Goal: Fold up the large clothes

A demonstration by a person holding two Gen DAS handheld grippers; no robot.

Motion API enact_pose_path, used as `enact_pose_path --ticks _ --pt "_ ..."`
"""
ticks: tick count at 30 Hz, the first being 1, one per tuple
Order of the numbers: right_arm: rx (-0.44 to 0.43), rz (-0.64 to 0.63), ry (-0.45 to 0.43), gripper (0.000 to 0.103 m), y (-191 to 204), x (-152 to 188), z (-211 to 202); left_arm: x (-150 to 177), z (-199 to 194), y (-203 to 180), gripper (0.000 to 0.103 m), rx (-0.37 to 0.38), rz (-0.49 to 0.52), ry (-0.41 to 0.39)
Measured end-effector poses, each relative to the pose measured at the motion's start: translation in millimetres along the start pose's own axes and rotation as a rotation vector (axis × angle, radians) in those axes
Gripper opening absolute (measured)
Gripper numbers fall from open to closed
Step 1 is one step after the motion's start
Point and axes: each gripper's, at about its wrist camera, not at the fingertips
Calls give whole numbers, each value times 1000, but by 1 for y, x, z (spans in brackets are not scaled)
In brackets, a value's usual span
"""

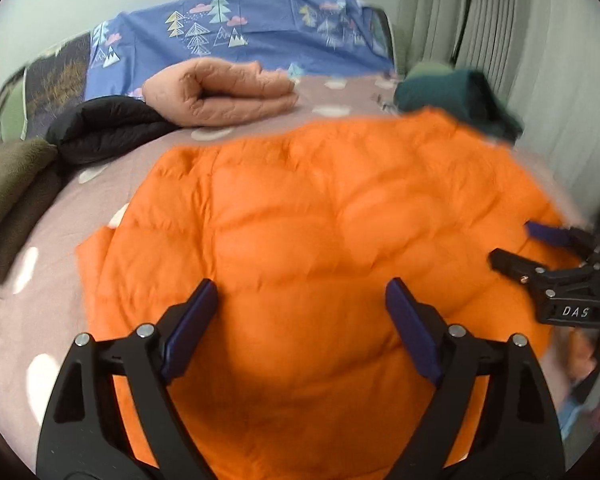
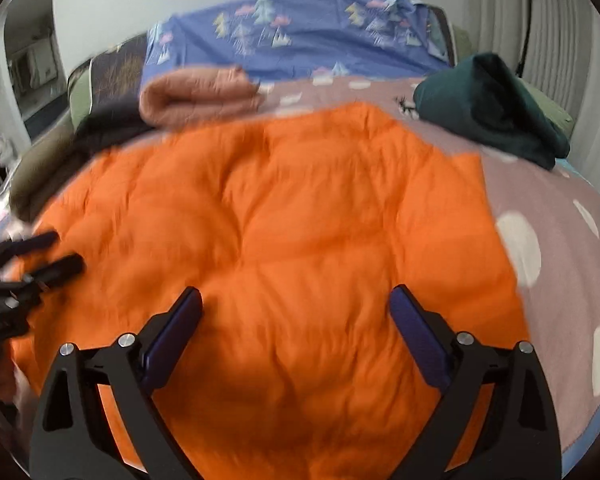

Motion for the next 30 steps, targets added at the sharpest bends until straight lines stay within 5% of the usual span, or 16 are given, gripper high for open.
enact_pose_path --ticks 8,14,18,23,28,30 --pt "24 0 8 100 3 5 3 14 10 -9 90 -58 16 10" --pt "-19 47 0 99 -5 27 -29 36 -38 -7 89 0 -3 -65" --pt "3 28 -2 101 0 39 -13 51 -17 -11 91 -18 42 -19" --pt "-45 84 -75 98 -7 28 -50 44 -45 -7 90 16 -2 -42" --pt "-35 102 -203 98 -16 -17 -80 -3 -89 5 90 77 -68 -189" --pt "-55 116 -238 96 -15 -44 -84 -34 -91 4 74 46 -70 -209"
Point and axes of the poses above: each gripper's, at about its wrist camera, not at the fingertips, and z roughly the way its jaws point, y to its left, x to its underside, and after that the axes turned 8 degrees about y, right-handed
